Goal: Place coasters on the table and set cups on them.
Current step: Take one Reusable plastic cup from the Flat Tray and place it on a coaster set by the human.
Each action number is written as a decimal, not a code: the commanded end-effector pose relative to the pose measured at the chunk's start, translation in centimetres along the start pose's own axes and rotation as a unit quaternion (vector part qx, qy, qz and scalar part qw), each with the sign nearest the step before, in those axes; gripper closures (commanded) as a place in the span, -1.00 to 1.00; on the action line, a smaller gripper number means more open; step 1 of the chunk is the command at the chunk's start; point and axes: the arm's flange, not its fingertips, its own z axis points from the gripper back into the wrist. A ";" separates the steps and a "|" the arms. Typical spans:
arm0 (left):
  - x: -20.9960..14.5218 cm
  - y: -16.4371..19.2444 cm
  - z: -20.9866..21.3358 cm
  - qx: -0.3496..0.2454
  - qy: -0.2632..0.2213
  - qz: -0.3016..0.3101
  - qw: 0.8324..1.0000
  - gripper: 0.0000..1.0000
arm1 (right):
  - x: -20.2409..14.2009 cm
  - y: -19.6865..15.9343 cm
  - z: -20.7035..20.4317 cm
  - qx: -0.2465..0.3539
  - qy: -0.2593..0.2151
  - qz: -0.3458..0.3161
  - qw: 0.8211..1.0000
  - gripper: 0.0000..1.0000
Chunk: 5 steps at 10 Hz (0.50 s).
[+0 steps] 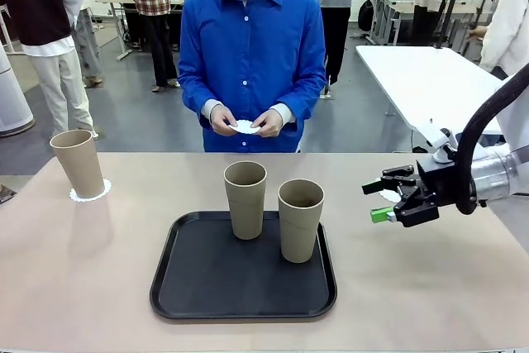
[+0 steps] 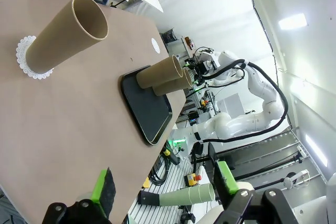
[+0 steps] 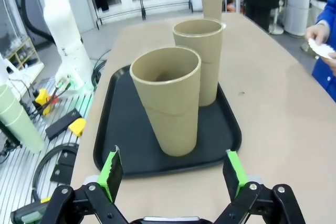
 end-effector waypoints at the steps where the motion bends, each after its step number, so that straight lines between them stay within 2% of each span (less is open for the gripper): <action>1: 0.0 -0.2 0.1 0.002 0.000 0.004 1.000 -1.00 | -1.3 -1.5 -1.6 -0.010 -0.039 -0.004 0.999 -1.00; 5: 0.0 -0.2 0.1 0.002 0.000 0.004 1.000 -1.00 | -2.3 -2.2 -7.0 0.035 -0.023 0.005 0.999 -1.00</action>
